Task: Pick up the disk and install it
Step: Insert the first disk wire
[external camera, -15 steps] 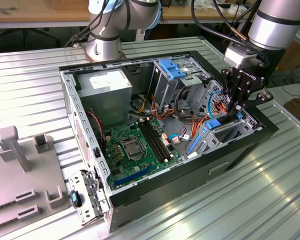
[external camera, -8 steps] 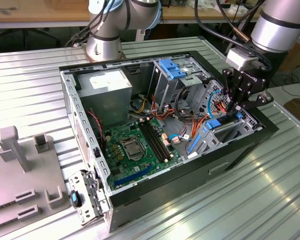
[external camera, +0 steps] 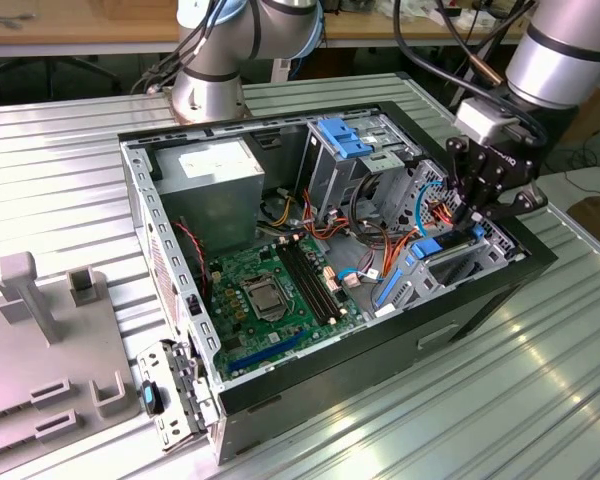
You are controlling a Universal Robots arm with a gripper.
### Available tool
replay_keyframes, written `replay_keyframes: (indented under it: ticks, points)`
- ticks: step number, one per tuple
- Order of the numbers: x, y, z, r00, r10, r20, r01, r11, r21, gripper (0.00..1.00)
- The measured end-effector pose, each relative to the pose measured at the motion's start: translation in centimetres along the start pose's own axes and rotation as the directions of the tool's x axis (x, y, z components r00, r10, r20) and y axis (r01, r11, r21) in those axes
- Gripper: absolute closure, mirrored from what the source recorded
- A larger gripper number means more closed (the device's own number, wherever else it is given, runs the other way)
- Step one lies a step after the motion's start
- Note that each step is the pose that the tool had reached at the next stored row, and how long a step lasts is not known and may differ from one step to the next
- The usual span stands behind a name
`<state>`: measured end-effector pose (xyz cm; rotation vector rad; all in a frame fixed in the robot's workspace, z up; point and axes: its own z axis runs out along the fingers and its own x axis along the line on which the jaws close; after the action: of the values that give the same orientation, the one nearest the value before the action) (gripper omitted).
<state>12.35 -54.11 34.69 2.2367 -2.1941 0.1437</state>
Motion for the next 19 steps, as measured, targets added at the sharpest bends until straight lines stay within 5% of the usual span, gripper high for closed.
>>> replay_keyframes:
  ticks: [6, 19]
  points:
    - [0.42, 0.01, 0.03, 0.9996, 0.003, 0.0272, -0.003, 1.0000, 0.0004, 0.83]
    - [0.74, 0.01, 0.05, 0.9996, 0.003, 0.0280, -0.003, 1.0000, 0.0003, 0.83]
